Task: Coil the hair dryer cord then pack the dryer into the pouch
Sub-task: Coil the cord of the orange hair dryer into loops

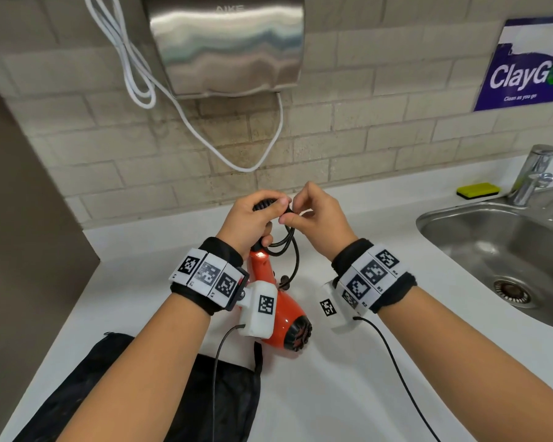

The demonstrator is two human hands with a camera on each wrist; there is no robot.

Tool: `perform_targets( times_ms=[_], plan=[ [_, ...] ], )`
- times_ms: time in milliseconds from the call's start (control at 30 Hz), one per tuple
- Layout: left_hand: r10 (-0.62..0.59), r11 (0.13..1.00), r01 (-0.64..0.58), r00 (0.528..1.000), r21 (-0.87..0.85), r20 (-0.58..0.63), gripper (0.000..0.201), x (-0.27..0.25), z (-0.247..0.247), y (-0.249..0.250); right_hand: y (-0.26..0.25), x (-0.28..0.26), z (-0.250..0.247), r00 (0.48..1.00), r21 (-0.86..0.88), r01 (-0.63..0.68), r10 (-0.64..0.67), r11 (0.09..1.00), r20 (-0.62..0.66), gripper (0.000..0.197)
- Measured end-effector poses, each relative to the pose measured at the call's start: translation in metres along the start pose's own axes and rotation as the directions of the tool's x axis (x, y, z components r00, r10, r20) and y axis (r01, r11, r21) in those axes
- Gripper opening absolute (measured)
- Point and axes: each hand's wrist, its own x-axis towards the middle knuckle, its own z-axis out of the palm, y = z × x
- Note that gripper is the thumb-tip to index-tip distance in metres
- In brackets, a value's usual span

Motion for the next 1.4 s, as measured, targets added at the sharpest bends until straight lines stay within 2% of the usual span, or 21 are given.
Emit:
perform_targets(
  times_ms=[100, 200, 300, 467, 600, 700, 800, 867, 933, 1067, 1267, 1400],
  plan=[
    [0.001, 1.0, -0.001, 1.0, 0.004, -0.015, 0.003, -0.001, -0.002, 0.0, 0.001, -0.001, -0.001, 0.993, 0.04, -0.018, 0.013, 0.999, 0.115, 0.032],
    [-0.007, 1.0, 0.007, 1.0, 0.002, -0.02, 0.002, 0.0, -0.002, 0.001, -0.001, -0.005, 0.0, 0.959, -0.112, 0.012, 0.02, 0.994, 0.282, 0.003],
    [-0.012, 1.0, 0.011, 1.0, -0.004, -0.024, 0.006, 0.0, -0.003, 0.001, 0.006, -0.011, 0.002, 0.946, -0.188, -0.015, 0.075, 0.982, 0.315, 0.026],
    [-0.045, 0.997, 0.041, 0.997, -0.065, -0.063, 0.01, -0.002, -0.009, 0.003, 0.018, -0.01, -0.013, 0.939, -0.022, -0.151, 0.151, 0.988, 0.31, 0.036],
    [-0.039, 0.999, 0.036, 0.997, -0.041, -0.064, 0.01, -0.002, -0.012, 0.003, 0.023, -0.003, -0.02, 0.97, -0.151, -0.109, 0.139, 0.982, 0.201, 0.033],
    [-0.019, 1.0, 0.02, 0.998, 0.004, -0.062, 0.008, -0.002, -0.009, 0.003, 0.017, 0.004, -0.019, 0.994, -0.152, -0.082, 0.091, 0.985, 0.054, 0.033],
    [0.002, 0.997, 0.001, 1.0, 0.077, -0.03, 0.004, 0.0, -0.008, 0.001, 0.008, 0.009, -0.02, 0.997, -0.156, -0.044, 0.034, 0.987, -0.068, 0.023],
    [-0.002, 0.992, 0.001, 1.0, 0.124, 0.007, 0.016, 0.0, -0.009, -0.001, 0.001, 0.01, -0.021, 0.994, -0.161, -0.019, 0.001, 0.987, -0.111, 0.018],
    [-0.018, 0.99, 0.011, 0.999, 0.142, 0.051, 0.026, -0.001, -0.009, 0.0, -0.006, 0.01, -0.02, 0.99, -0.151, 0.001, -0.022, 0.988, -0.138, 0.017],
    [-0.042, 0.989, 0.027, 0.994, 0.148, 0.101, 0.033, -0.003, -0.004, 0.006, -0.017, 0.009, -0.018, 0.982, -0.152, 0.048, -0.075, 0.987, -0.176, 0.017],
    [-0.089, 0.989, 0.069, 0.983, 0.131, 0.159, 0.023, -0.007, -0.004, 0.011, -0.023, 0.003, -0.014, 0.973, -0.176, 0.114, -0.146, 0.978, -0.181, 0.018],
    [-0.117, 0.989, 0.1, 0.981, 0.111, 0.157, 0.019, -0.006, -0.004, 0.012, -0.025, 0.003, -0.015, 0.969, -0.178, 0.136, -0.168, 0.975, -0.18, 0.019]
  ],
)
